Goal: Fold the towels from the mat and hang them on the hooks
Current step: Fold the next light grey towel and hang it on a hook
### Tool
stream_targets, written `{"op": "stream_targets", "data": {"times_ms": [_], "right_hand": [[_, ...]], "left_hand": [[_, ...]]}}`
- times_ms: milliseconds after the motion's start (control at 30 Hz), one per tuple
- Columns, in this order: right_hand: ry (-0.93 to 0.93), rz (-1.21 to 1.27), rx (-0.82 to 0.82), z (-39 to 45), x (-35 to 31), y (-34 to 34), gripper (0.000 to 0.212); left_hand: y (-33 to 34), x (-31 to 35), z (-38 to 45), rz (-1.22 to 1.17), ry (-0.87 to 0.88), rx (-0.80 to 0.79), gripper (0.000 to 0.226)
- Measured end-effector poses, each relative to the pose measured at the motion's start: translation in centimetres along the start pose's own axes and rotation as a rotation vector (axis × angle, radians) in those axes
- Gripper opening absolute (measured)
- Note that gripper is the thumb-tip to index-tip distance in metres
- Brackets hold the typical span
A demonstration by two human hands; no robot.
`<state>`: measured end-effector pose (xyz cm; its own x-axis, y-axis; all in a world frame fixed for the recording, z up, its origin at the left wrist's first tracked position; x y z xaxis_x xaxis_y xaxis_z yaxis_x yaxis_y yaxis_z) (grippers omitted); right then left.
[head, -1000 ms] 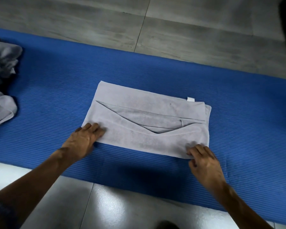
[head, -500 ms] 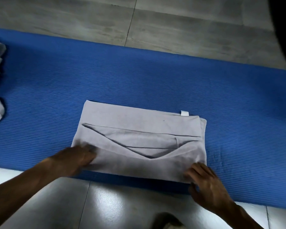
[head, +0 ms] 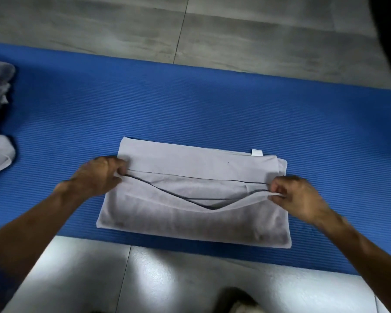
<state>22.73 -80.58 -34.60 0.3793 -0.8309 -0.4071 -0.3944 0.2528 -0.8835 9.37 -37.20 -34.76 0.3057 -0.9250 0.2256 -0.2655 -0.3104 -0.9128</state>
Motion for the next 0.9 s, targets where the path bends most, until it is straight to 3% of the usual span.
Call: {"op": "stream_targets", "data": {"times_ms": [100,200,333,533,633,733,800,900], "right_hand": [[0.155,0.392,-0.140,0.0,1.2,0.6,0.022],[0.237,0.531,-0.056,0.1,3.0,0.2,0.019],[0.318,0.453,0.048,0.0,4.5,0.6,0.021],[0.064,0.221,0.092,0.4,2.3,0.1,0.028],[0.068,0.206,0.068,0.7,2.8,-0.1,0.023],[0.268,0.516,-0.088,0.3,4.1,0.3,0.022],[0.362,0.669,-0.233,-0.1,4.4,0.5,0.044],[0.424,0.800,-0.371,0.0,3.7,-0.4,0.038]], "left_hand": [[-0.3,-1.0,0.0,-0.096,-0.030,0.008,0.032],[-0.8,-2.9,0.0,-0.226,-0.135,0.120,0.026],[-0.2,-4.4,0.5,-0.343,-0.241,0.175,0.028],[1.2,-4.7,0.7,-0.429,-0.348,0.169,0.025],[1.1,-4.0,0.5,-0.439,-0.313,0.153,0.020],[0.7,-4.0,-0.4,-0.600,-0.418,0.138,0.018],[1.0,-4.0,-1.2,-0.760,-0.535,0.053,0.015],[0.1,-4.3,-1.4,-0.916,-0.626,0.037,0.014]]}}
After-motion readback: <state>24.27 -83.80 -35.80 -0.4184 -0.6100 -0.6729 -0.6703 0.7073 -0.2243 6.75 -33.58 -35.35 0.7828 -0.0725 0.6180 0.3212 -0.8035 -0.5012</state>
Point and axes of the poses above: each hand's wrist, its own z-axis towards the middle knuckle, its own y-axis out of the palm, x = y × z, the point moved 9 cm from there along z, towards the middle knuckle, and after that the axes turned 8 degrees about x, right-handed, at the moved point
